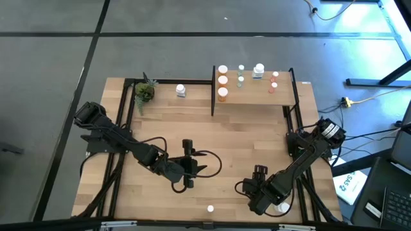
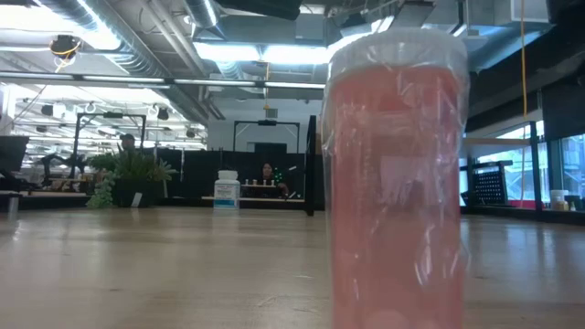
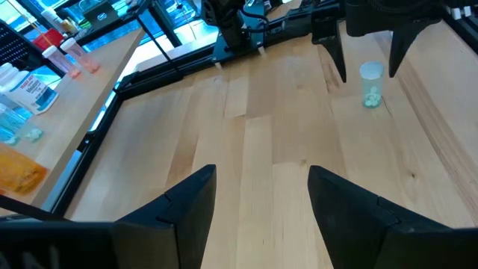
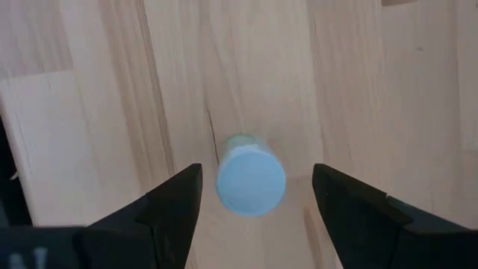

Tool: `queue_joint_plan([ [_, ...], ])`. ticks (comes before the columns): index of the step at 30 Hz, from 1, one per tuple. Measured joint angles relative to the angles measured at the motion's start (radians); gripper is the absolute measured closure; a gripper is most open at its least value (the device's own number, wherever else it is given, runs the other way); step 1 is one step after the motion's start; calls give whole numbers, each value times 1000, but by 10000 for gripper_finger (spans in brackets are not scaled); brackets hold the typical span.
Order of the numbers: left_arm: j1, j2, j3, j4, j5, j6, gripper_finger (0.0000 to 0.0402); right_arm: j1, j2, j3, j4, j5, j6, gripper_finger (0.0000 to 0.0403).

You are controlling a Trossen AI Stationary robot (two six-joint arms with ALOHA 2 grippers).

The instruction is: Pick and place medicine bottles onto shelf by color

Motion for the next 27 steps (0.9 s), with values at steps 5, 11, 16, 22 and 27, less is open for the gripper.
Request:
queue_joint_plan([
  [5, 0, 0, 0, 0, 0, 0, 195, 0, 0, 0, 8, 0, 0, 157],
  [11, 0, 0, 0, 0, 0, 0, 195, 0, 0, 0, 21, 1, 0, 188],
  [16, 0, 0, 0, 0, 0, 0, 195, 0, 0, 0, 26, 27, 3, 214],
  [22, 0, 0, 0, 0, 0, 0, 195, -1, 0, 0, 27, 27, 5, 241],
  [27, 0, 0, 0, 0, 0, 0, 195, -1, 0, 0, 26, 21, 7, 250],
])
